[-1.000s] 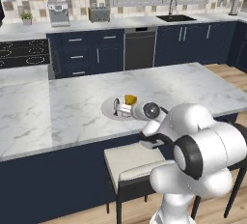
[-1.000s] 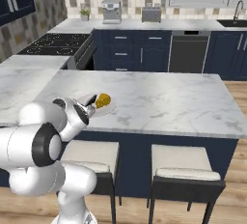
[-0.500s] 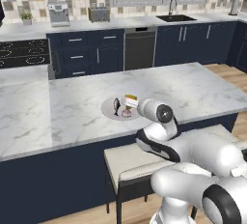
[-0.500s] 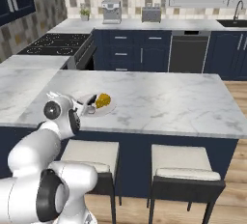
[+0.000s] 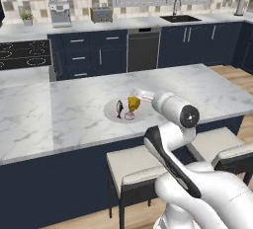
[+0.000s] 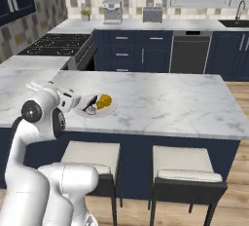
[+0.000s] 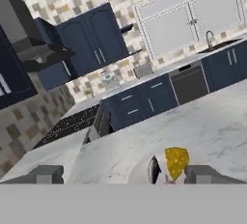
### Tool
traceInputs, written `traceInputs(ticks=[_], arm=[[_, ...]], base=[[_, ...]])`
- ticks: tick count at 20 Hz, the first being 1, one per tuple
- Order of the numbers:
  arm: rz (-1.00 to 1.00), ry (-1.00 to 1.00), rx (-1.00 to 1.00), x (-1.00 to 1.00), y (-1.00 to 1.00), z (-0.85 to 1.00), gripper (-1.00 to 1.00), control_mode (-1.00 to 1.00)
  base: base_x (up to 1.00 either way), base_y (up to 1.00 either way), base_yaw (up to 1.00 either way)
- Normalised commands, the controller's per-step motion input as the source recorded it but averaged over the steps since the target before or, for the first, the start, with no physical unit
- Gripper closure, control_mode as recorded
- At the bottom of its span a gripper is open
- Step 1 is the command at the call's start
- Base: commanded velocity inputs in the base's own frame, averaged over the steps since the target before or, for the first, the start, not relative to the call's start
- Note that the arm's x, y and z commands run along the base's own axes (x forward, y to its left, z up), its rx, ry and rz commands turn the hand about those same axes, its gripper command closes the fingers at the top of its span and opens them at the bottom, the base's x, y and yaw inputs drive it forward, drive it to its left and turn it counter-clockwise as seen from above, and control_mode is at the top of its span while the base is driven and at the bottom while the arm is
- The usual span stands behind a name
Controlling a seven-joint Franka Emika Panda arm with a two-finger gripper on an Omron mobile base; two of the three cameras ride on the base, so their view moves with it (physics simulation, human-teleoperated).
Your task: Take the cheese, fish, and garlic from the fridge and place them on the plate on the dining counter to create an appetizer plate.
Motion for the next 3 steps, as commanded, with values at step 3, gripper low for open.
traceInputs(ticks=[3], arm=[[0.00, -0.31, -0.04, -1.00, 0.00, 0.95, -1.00, -1.00]], base=[[0.00, 0.00, 0.00]])
